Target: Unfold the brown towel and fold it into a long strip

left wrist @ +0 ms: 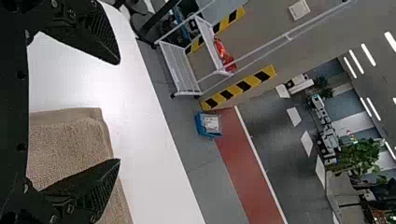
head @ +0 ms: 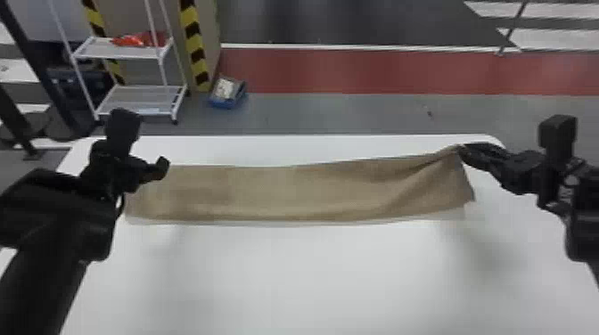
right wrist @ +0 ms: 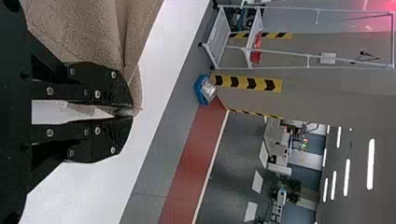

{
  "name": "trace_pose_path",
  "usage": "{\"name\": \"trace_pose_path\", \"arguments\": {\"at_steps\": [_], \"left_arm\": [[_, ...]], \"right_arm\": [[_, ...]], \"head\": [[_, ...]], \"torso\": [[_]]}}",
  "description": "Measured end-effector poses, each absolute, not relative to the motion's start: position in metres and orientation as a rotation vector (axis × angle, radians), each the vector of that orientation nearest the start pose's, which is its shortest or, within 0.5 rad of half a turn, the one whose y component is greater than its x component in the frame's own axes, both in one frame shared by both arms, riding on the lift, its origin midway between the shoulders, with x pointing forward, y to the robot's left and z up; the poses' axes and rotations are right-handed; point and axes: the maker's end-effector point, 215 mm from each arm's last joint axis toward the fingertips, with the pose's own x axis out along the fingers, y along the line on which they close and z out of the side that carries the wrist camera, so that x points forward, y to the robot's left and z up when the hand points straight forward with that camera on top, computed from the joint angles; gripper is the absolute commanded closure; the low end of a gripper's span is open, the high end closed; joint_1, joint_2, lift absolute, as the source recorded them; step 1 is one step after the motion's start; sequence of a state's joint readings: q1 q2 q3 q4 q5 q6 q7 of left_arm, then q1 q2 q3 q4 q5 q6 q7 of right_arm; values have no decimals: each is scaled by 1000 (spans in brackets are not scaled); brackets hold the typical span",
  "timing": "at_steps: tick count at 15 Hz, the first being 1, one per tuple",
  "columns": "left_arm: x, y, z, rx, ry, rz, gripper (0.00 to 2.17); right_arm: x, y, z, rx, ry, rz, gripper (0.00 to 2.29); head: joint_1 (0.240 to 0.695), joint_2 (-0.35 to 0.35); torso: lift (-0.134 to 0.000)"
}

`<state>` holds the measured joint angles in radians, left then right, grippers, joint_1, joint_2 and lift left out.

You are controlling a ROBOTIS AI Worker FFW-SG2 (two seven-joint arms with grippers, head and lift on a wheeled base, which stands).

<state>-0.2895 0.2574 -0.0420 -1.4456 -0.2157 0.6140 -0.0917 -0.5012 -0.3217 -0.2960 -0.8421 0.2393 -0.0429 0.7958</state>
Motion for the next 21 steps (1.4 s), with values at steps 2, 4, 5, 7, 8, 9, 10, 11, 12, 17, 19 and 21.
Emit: {"name": "trace_pose_path", "arguments": {"at_steps": [2, 4, 5, 7, 8, 9, 10, 11, 12, 17, 19, 21], "left_arm": [[645, 375, -393, 412, 465, 86, 22], [640, 380, -397, 381, 467, 87, 22], [636, 384, -401, 364, 471, 88, 22], [628, 386, -404, 320, 469, 86, 22], [624, 385, -401, 285, 451, 82, 22], [620, 384, -395, 254, 424, 77, 22], [615, 380, -385, 216, 380, 68, 22], [611, 374, -372, 178, 324, 56, 22], [605, 367, -360, 147, 269, 43, 26], [563, 318, -330, 46, 52, -14, 26], [550, 302, -329, 29, 10, -23, 26], [537, 287, -331, 20, -15, -36, 26]], "right_arm": [[656, -407, -387, -251, 275, 372, 56], [652, -411, -388, -256, 261, 359, 56], [648, -413, -390, -253, 255, 354, 56], [636, -415, -394, -232, 250, 355, 60], [627, -415, -397, -213, 254, 364, 63], [618, -412, -399, -189, 258, 378, 66], [607, -408, -399, -161, 265, 392, 60], [597, -404, -400, -140, 275, 397, 56], [589, -397, -396, -127, 275, 399, 56], [544, -325, -351, -79, 188, 431, 60], [533, -299, -345, -61, 172, 421, 66], [521, -275, -343, -48, 156, 414, 73]], "head": [[684, -27], [690, -26], [693, -26], [695, -25], [695, -25], [695, -25], [695, -24], [695, -27], [695, -28], [695, -7], [695, 0], [695, 7]], "torso": [[-117], [-117], [-117], [-117], [-117], [-117], [-117], [-117], [-117], [-117], [-117], [-117]]}}
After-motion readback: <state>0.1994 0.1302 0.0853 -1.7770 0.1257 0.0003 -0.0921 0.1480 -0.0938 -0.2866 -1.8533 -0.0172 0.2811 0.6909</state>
